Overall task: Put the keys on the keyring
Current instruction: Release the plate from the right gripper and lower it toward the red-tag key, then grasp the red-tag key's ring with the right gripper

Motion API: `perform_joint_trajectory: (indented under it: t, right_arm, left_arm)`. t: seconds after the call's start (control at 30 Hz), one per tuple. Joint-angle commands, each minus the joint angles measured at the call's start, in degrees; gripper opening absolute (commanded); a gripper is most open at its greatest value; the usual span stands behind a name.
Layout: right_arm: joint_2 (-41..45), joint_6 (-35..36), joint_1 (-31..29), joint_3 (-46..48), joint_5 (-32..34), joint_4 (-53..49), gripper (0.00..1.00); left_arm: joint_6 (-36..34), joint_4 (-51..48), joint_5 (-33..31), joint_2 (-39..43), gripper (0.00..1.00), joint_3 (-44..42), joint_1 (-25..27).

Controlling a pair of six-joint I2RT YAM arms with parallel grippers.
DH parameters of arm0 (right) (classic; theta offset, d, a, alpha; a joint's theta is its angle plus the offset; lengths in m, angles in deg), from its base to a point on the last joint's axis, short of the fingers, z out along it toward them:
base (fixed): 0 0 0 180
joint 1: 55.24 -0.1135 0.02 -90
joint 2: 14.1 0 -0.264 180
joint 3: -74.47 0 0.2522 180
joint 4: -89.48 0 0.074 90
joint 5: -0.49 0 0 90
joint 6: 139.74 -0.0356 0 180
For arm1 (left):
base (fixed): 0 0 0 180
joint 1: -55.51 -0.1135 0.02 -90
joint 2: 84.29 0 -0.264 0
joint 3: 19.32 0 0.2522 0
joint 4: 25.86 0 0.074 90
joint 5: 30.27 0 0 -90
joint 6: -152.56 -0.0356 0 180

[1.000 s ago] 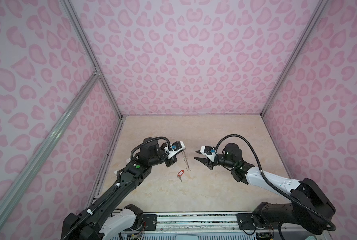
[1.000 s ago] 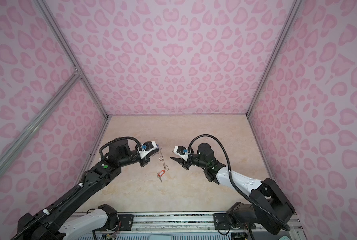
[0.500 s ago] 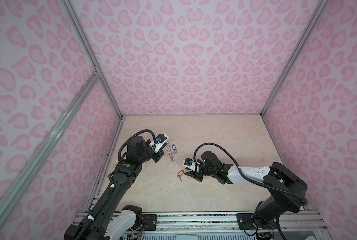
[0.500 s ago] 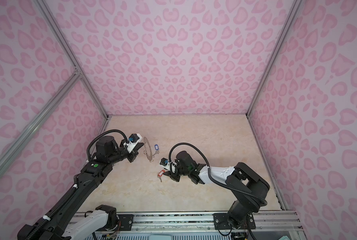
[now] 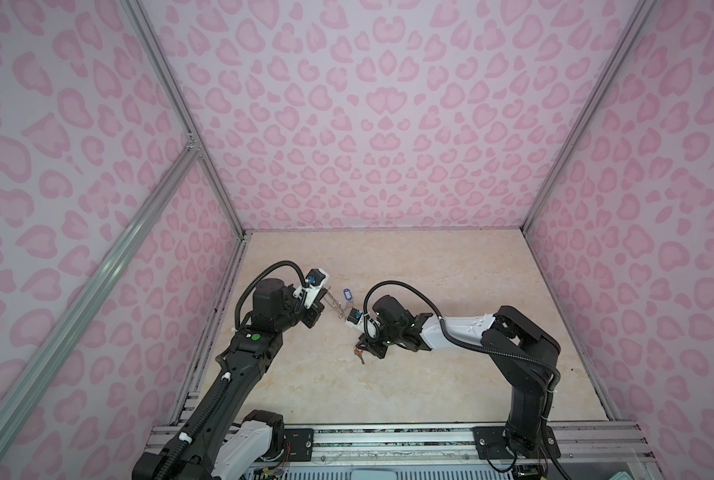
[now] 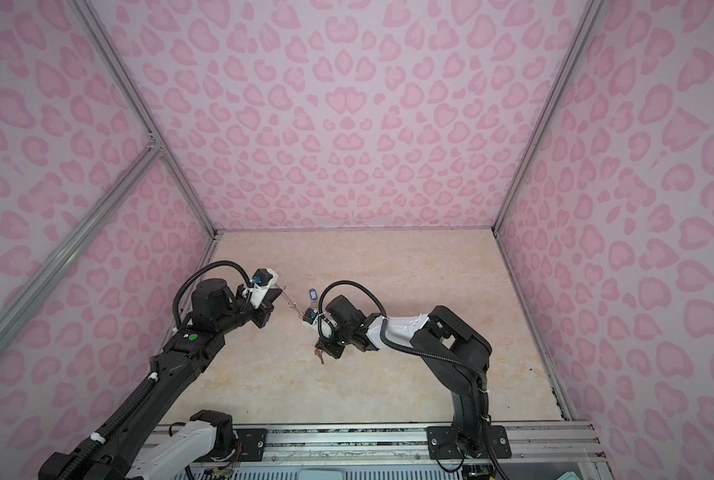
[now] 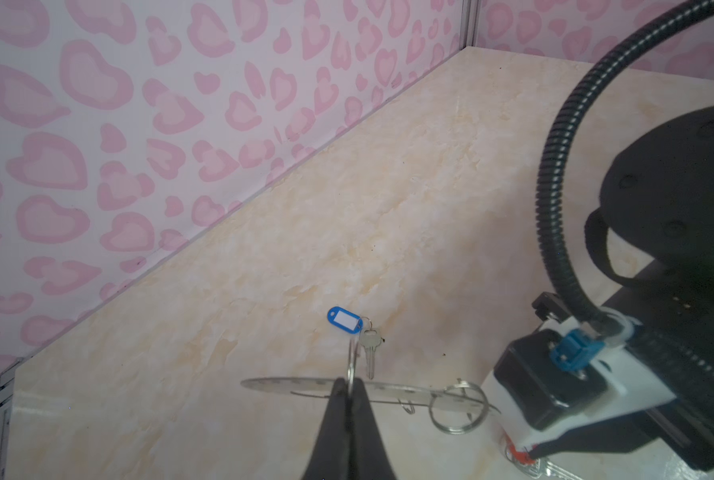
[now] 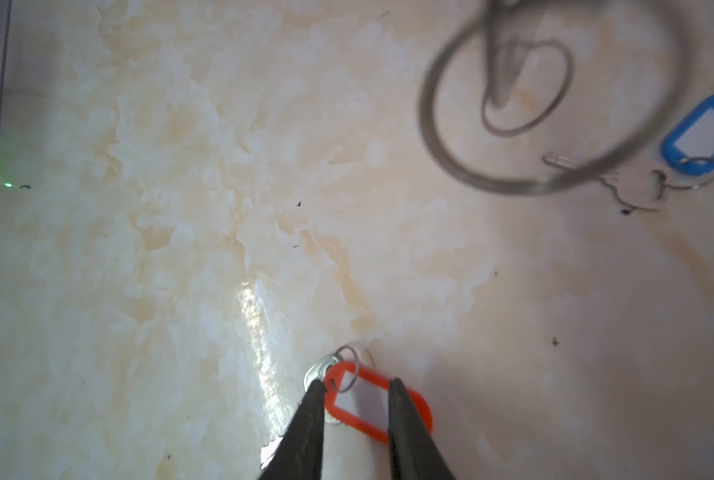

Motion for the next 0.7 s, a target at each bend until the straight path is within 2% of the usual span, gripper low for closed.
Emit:
perform_joint_trajectory:
  t: [0.0,0.33,0.67]
  right_arm:
    - [-1.93,-0.91,-0.21,-2.09,0.45,-5.43,0.29]
    - [-4.23,-0.03,-0.73,-4.56,0.64,-8.07,0.28]
    - [-4.87,0.79,-0.91,-5.31,0.01,-8.66,0.23]
  left_arm:
    - [1.13,3.75,1.9,0.26,0.03,-0.4,-0.04]
    - [1.41,4.04,3.63,0.42,0.03,-0.86,-0.04]
    - [1.32,4.28,3.8,-0.59,0.03,-0.82,-0.05]
